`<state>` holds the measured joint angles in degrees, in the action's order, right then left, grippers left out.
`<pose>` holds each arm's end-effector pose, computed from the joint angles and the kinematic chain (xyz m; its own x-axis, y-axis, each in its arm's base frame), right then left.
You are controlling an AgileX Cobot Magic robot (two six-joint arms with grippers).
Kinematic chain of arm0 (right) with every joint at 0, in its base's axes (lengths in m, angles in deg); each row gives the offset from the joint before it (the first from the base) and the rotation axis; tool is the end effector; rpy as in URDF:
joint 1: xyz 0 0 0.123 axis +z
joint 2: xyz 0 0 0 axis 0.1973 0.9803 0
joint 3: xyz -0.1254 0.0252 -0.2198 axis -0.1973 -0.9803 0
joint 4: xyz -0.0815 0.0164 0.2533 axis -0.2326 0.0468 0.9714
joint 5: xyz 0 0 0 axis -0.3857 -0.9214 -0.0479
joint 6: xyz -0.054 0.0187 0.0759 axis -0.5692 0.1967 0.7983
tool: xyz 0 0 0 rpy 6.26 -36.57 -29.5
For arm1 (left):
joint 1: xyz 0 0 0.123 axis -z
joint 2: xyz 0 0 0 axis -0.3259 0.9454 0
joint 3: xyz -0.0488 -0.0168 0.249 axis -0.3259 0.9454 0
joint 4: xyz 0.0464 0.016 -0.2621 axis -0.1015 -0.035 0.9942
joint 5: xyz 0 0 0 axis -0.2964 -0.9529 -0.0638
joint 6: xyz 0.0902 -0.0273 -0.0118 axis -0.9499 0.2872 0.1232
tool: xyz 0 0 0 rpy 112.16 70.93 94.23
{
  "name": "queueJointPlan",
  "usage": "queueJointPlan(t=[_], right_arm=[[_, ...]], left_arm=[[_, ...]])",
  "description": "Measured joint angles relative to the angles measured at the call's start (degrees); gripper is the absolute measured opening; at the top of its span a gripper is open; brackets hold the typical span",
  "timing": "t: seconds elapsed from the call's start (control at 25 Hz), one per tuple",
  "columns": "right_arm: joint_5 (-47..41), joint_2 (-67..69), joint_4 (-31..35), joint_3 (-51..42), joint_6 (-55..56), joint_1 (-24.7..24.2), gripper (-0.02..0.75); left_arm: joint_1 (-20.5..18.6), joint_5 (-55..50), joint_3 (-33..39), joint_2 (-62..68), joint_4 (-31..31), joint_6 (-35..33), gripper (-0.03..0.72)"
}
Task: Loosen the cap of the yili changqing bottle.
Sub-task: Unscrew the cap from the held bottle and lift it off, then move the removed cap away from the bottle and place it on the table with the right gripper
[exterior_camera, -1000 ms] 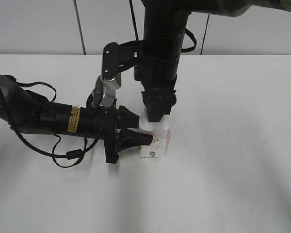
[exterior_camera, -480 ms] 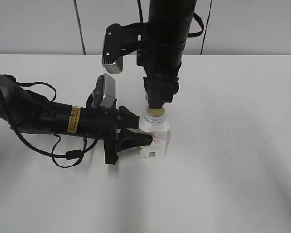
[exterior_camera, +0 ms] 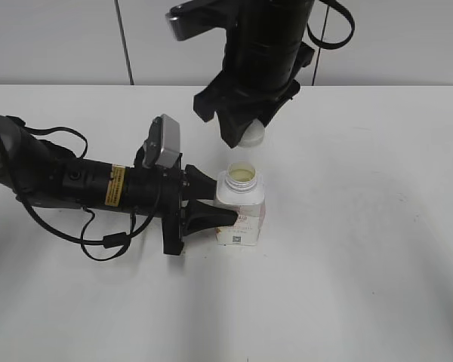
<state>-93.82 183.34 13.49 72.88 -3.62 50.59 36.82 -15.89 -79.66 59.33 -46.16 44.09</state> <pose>0.3299 0.2728 0.2318 -0.6743 -0.7030 -0.2259 -0.7221 0.6918 0.0026 0.3121 -0.1875 0.0306 -0.0390 0.3677 -0.9291 0.9988 0.0404 -0.0260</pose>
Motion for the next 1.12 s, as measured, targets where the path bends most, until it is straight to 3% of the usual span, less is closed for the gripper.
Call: queueJointPlan(t=[0.12, 0.28, 0.48, 0.84, 1.12], right_arm=[[0.0, -0.1, -0.7, 0.0, 13.6, 0.0, 0.389], [0.0, -0.1, -0.8, 0.0, 18.6, -0.1, 0.389], [0.0, -0.1, 3.2, 0.0, 17.8, -3.6, 0.389], [0.0, -0.1, 1.0, 0.0, 14.4, -12.7, 0.389], [0.2, -0.2, -1.3, -1.7, 12.8, -21.8, 0.389]], left_arm=[[0.0, 0.0, 0.0, 0.0, 0.0, 0.0, 0.309], [0.0, 0.0, 0.0, 0.0, 0.0, 0.0, 0.309], [0.0, -0.1, 0.0, 0.0, 0.1, 0.0, 0.309], [0.0, -0.3, 0.0, 0.0, 0.7, -0.1, 0.309], [0.2, -2.0, 0.0, 0.1, 7.0, -3.1, 0.303]])
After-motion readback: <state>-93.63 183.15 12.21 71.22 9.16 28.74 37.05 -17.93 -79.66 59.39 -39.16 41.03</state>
